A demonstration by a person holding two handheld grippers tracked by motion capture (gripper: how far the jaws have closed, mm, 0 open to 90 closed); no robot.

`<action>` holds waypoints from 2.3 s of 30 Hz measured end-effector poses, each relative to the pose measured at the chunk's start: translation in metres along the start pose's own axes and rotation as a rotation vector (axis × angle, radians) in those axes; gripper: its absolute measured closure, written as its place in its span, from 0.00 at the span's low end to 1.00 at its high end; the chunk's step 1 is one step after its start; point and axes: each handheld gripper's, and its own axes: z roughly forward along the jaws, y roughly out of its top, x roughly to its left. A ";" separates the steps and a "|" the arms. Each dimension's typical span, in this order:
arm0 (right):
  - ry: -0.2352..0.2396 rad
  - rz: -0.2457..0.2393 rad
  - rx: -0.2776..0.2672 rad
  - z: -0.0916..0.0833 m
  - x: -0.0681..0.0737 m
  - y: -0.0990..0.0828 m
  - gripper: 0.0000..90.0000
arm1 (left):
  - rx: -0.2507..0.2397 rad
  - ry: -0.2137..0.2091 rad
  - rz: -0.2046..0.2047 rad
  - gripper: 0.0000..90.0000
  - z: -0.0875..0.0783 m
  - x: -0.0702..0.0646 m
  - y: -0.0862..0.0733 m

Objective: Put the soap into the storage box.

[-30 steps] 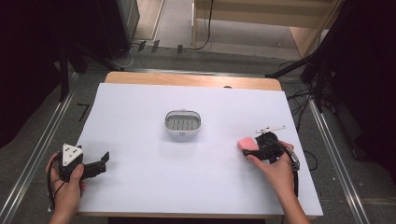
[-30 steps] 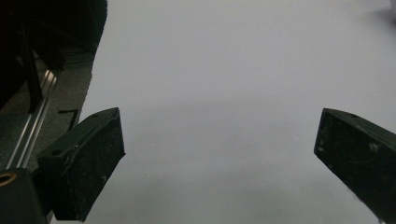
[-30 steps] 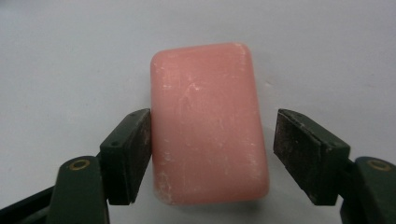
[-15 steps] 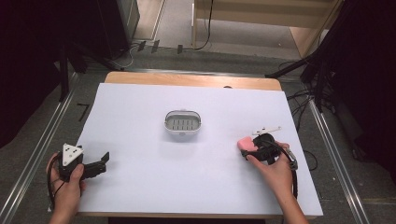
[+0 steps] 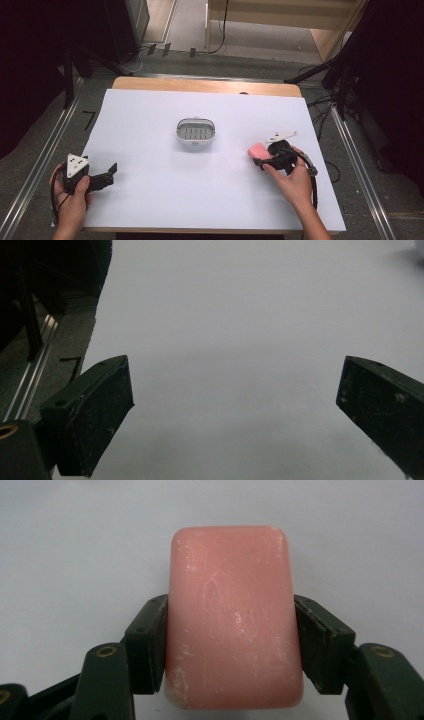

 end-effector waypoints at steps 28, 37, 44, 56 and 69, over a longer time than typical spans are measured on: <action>0.139 -0.333 -0.061 0.008 0.036 0.072 0.43 | -0.003 -0.010 -0.001 0.02 0.000 0.001 0.000; 0.173 -0.414 -0.077 0.016 0.050 0.096 0.43 | -0.001 -0.009 0.000 0.02 0.000 0.001 0.000; 0.200 -0.452 -0.080 0.025 0.057 0.110 0.43 | -0.010 -0.017 -0.001 0.02 -0.001 0.000 0.000; 0.266 -0.508 -0.125 0.039 0.064 0.138 0.43 | -0.012 -0.024 0.006 0.03 -0.001 0.001 -0.001; 0.301 -0.539 -0.133 0.064 0.073 0.159 0.43 | -0.022 -0.024 -0.001 0.08 -0.002 0.001 -0.001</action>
